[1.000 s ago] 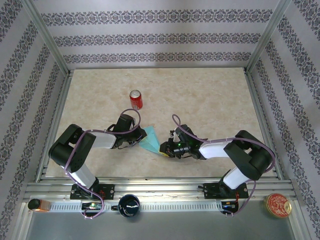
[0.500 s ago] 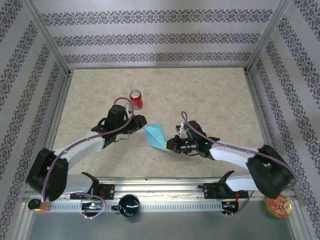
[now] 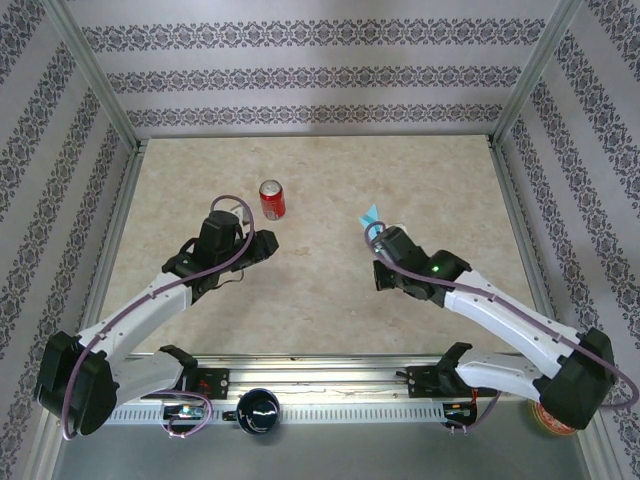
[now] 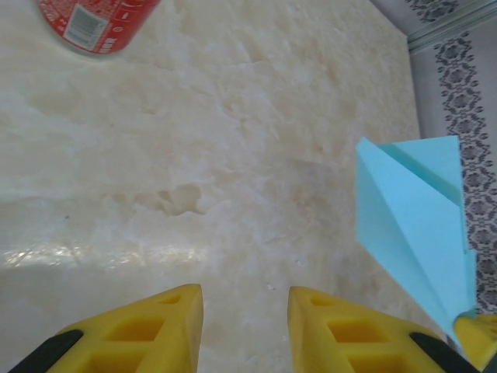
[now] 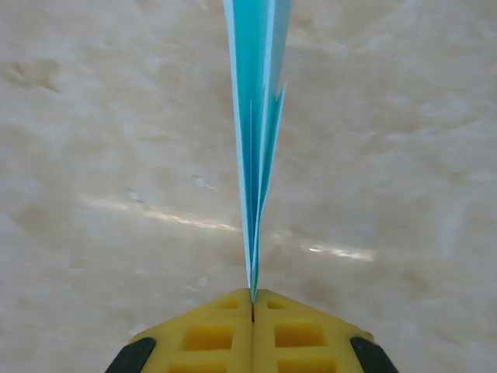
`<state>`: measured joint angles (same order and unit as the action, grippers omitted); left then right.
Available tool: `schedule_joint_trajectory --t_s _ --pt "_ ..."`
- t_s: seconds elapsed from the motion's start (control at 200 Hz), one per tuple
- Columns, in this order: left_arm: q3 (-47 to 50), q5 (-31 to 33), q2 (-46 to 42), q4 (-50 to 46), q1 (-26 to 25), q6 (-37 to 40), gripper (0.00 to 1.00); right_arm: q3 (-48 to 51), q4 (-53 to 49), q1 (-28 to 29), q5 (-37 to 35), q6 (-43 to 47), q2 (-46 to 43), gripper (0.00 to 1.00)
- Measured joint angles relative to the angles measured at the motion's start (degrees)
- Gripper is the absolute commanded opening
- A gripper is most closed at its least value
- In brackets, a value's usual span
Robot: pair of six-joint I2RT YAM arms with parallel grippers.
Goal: Fold a paper plane with a square sheet of paper (pick it up from the middle)
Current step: Turn over the paper at the center of the table.
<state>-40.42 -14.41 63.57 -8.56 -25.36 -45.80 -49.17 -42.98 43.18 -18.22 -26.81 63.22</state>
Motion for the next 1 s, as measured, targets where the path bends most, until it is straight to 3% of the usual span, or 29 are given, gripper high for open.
schedule_joint_trajectory --t_s 0.3,0.605,0.709,0.784,0.864,0.999 --pt "0.48 6.4 -6.47 -5.84 1.64 0.15 0.35 -4.31 -1.97 13.18 -16.5 8.28 17.53 0.01" --pt "2.51 9.14 -9.94 -7.98 2.64 0.02 0.35 -7.06 0.15 25.2 -19.04 11.41 30.34 0.11" --pt "2.56 9.09 -9.33 -8.0 2.75 -0.07 0.35 -7.48 2.84 27.5 -15.37 13.11 31.56 0.21" --pt "2.56 8.9 -8.44 -8.0 2.95 -0.09 0.35 -7.48 5.2 27.82 -11.65 13.57 31.43 0.23" --pt "2.56 8.66 -7.34 -8.0 2.99 -0.15 0.35 -7.48 7.3 27.32 -7.41 13.25 30.67 0.35" --pt "2.58 7.91 -5.81 -7.98 2.99 -0.48 0.36 -5.88 13.29 22.43 3.39 9.6 24.55 0.36"
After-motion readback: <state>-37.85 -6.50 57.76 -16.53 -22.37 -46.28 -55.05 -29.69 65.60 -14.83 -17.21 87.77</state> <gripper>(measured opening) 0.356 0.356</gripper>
